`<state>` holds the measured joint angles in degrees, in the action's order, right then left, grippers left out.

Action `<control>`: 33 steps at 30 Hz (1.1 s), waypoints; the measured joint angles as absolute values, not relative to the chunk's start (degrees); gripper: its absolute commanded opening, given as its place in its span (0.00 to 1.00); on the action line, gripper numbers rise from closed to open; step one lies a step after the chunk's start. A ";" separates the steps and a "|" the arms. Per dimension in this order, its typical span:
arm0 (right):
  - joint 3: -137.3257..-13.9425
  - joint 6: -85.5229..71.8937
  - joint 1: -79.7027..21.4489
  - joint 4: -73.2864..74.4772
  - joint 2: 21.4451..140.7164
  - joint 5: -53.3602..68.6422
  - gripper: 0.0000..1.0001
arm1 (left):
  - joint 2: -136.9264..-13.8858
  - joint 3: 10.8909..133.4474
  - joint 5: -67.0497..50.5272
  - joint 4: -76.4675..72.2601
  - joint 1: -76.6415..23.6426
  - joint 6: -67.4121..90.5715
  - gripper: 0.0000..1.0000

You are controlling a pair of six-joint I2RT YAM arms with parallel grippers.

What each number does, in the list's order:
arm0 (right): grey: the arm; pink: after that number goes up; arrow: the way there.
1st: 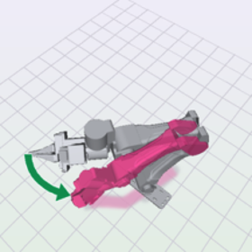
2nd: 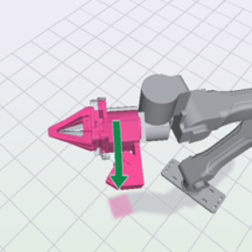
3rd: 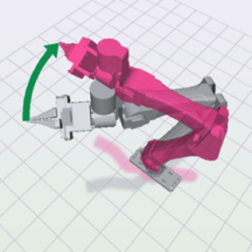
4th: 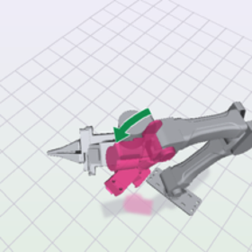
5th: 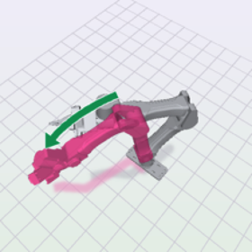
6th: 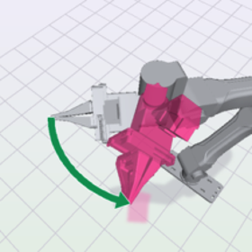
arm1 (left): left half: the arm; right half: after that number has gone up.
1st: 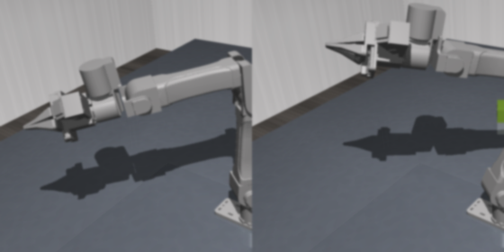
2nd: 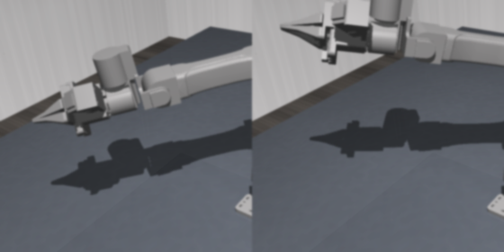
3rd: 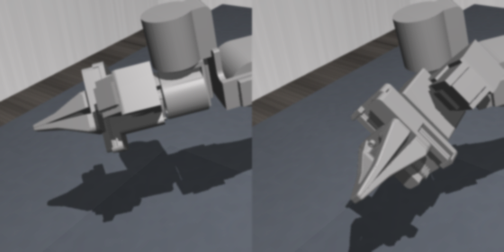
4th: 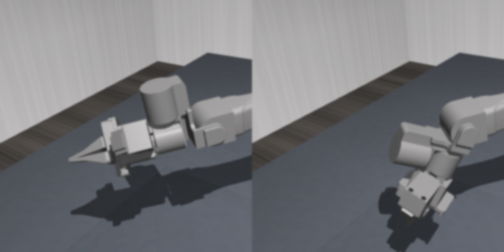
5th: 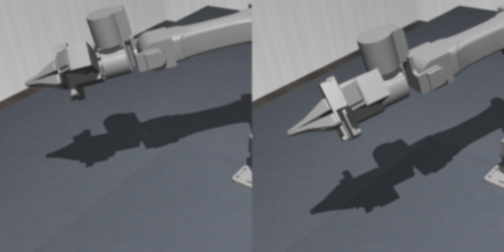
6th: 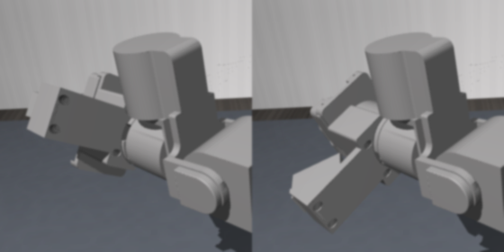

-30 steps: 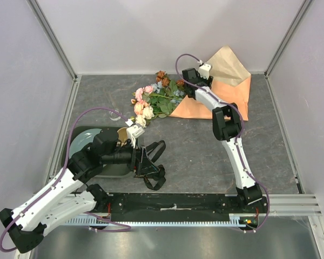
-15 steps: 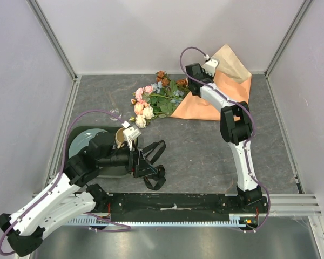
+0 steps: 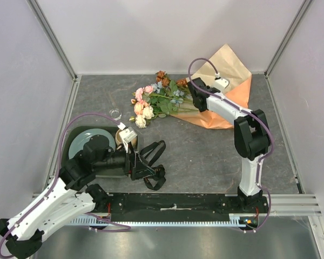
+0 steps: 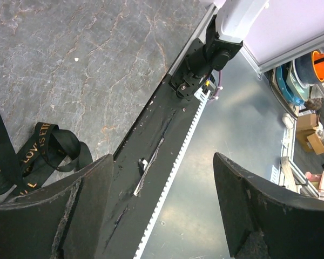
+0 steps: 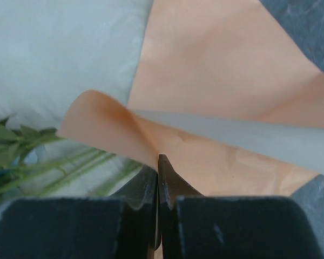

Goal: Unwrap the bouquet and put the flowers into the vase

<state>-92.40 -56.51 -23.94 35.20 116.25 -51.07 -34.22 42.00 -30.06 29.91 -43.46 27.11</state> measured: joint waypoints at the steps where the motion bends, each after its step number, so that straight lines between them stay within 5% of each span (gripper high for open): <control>1: -90.63 -58.39 -24.75 36.12 114.98 -50.57 0.12 | -33.93 41.91 -30.06 29.91 -43.46 27.11 0.81; 8: -80.09 -66.19 -29.56 39.53 105.78 -46.76 0.33 | -31.33 41.23 -30.04 29.95 -43.46 27.14 0.81; 12: -72.64 -68.05 -31.83 39.92 98.30 -43.22 0.62 | -30.28 41.17 -29.65 30.79 -43.46 27.07 0.81; 19: -55.31 -66.43 -38.35 42.04 80.12 -34.83 0.98 | -30.28 41.45 -28.10 32.99 -43.46 26.46 0.81; 33: -50.81 -49.32 -38.41 45.43 40.86 -30.09 0.98 | -31.16 41.52 -28.21 32.91 -43.46 25.93 0.81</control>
<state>-50.81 -49.32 -38.41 45.43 40.86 -30.09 -31.16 41.52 -28.21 32.91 -43.46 25.93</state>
